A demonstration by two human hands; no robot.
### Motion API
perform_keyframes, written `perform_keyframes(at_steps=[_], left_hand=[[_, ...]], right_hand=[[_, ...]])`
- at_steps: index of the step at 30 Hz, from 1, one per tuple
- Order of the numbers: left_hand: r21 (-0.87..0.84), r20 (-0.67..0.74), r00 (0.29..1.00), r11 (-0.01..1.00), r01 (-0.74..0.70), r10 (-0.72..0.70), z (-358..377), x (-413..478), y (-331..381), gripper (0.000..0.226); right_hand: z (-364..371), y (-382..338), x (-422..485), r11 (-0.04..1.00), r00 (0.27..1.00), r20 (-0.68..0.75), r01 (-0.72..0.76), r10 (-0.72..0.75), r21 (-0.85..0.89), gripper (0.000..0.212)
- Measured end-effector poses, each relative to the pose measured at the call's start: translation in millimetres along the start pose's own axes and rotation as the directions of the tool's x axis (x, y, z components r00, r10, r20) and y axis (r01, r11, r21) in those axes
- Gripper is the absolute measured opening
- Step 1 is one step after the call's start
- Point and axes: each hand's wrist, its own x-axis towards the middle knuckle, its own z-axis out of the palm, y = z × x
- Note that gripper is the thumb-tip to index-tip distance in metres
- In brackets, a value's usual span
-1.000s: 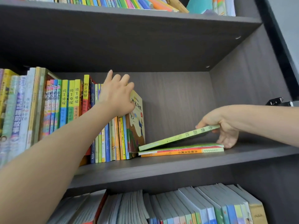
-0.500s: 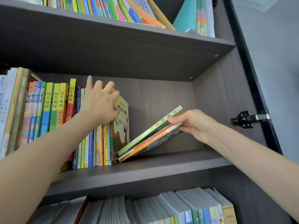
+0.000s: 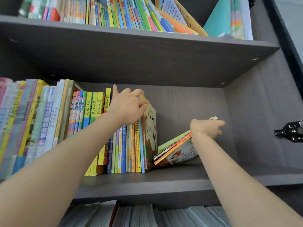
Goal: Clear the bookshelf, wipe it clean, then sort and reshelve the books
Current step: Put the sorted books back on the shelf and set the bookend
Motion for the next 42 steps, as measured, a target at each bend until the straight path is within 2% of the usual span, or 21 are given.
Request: perform_keyframes(at_steps=[2, 4, 6, 8, 10, 11, 13, 15, 16, 18, 19, 21, 24, 26, 28, 30, 33, 34, 38, 42], left_hand=[[0.002, 0.036, 0.999, 0.999, -0.034, 0.034, -3.1, -3.6, -8.5, 0.04], [-0.012, 0.048, 0.998, 0.999, -0.039, 0.039, -1.9, -8.0, -11.0, 0.039], [-0.026, 0.039, 0.999, 0.999, -0.019, 0.02, 1.2, -12.4, -9.6, 0.04], [-0.037, 0.028, 1.0, 0.999, -0.007, 0.008, 3.9, -14.1, -8.0, 0.04], [-0.059, 0.014, 1.0, 0.998, 0.0, 0.001, 5.8, -14.9, -9.1, 0.04], [-0.074, 0.002, 1.0, 0.997, 0.004, -0.004, 7.4, -15.3, -8.9, 0.041], [-0.111, -0.061, 0.998, 0.993, 0.027, -0.034, 7.1, -15.8, -8.3, 0.05], [-0.185, -0.175, 0.973, 0.975, 0.121, -0.154, 4.8, -24.2, -7.1, 0.056], [-0.237, -0.224, 0.942, 0.951, 0.197, -0.25, 4.4, -31.2, -7.8, 0.056], [-0.295, -0.276, 0.875, 0.902, 0.316, -0.397, 4.9, -47.0, -13.1, 0.052], [-0.286, -0.295, 0.855, 0.893, 0.347, -0.426, 4.5, -53.9, -21.6, 0.05], [-0.262, -0.255, 0.881, 0.905, 0.335, -0.399, -1.4, -53.0, -38.8, 0.049], [-0.241, -0.037, 0.948, 0.923, 0.299, -0.317, -15.4, -34.2, -61.8, 0.045], [-0.21, 0.016, 0.955, 0.933, 0.293, -0.297, -20.1, -27.0, -69.9, 0.04], [-0.162, -0.043, 0.958, 0.948, 0.273, -0.283, -19.0, -26.6, -74.2, 0.036], [-0.142, -0.102, 0.957, 0.956, 0.258, -0.273, -15.0, -26.0, -78.4, 0.037], [-0.212, -0.174, 0.943, 0.946, 0.245, -0.283, -7.4, -19.3, -80.8, 0.032], [-0.232, -0.186, 0.936, 0.939, 0.253, -0.298, -3.8, -18.1, -79.5, 0.031], [-0.076, -0.27, 0.938, 0.976, 0.206, -0.219, 13.4, -27.6, -66.8, 0.033], [0.024, -0.307, 0.939, 0.985, 0.171, -0.155, 18.0, -47.0, -58.7, 0.048]], right_hand=[[-2.6, 3.5, 9.3, 0.984, 0.985, 0.057, -0.164, 0.161, 0.064, 0.089], [-3.5, 8.2, 10.9, 0.978, 0.978, 0.116, -0.183, 0.171, 0.102, 0.082], [-3.2, 8.6, 5.3, 0.995, 0.993, 0.063, -0.096, 0.095, 0.013, 0.07], [-0.9, 0.5, -8.3, 0.996, 0.999, 0.031, 0.042, -0.04, -0.073, 0.065], [10.0, -14.3, -30.5, 0.97, 0.965, 0.136, 0.235, -0.226, -0.056, 0.068], [17.5, -21.4, -42.7, 0.935, 0.916, 0.224, 0.352, -0.332, -0.053, 0.068], [37.7, -33.9, -64.7, 0.812, 0.743, 0.429, 0.583, -0.514, -0.036, 0.062], [52.4, -38.4, -75.6, 0.713, 0.57, 0.605, 0.701, -0.556, -0.005, 0.044], [55.5, -37.8, -73.2, 0.721, 0.524, 0.685, 0.693, -0.506, 0.003, 0.037], [49.4, -30.5, -61.5, 0.8, 0.411, 0.845, 0.599, -0.343, 0.034, 0.039], [47.3, -25.7, -56.7, 0.831, 0.337, 0.894, 0.553, -0.296, 0.067, 0.044], [38.4, -20.8, -52.4, 0.876, 0.267, 0.927, 0.469, -0.264, 0.115, 0.061], [44.8, -22.4, -53.2, 0.866, 0.265, 0.92, 0.481, -0.289, 0.134, 0.108], [53.1, -19.2, -60.7, 0.806, 0.262, 0.899, 0.574, -0.351, 0.148, 0.126], [60.8, -11.8, -65.6, 0.713, 0.26, 0.87, 0.687, -0.419, 0.139, 0.124], [60.0, -12.4, -65.4, 0.657, 0.211, 0.859, 0.733, -0.467, 0.177, 0.115], [51.2, -21.2, -49.3, 0.639, 0.099, 0.921, 0.748, -0.376, 0.18, 0.11], [46.9, -21.4, -45.9, 0.622, 0.086, 0.932, 0.766, -0.353, 0.165, 0.108], [33.8, -0.9, -49.1, 0.508, 0.106, 0.905, 0.851, -0.412, 0.132, 0.102], [27.2, 3.8, -50.6, 0.515, 0.15, 0.91, 0.853, -0.388, 0.079, 0.108]])
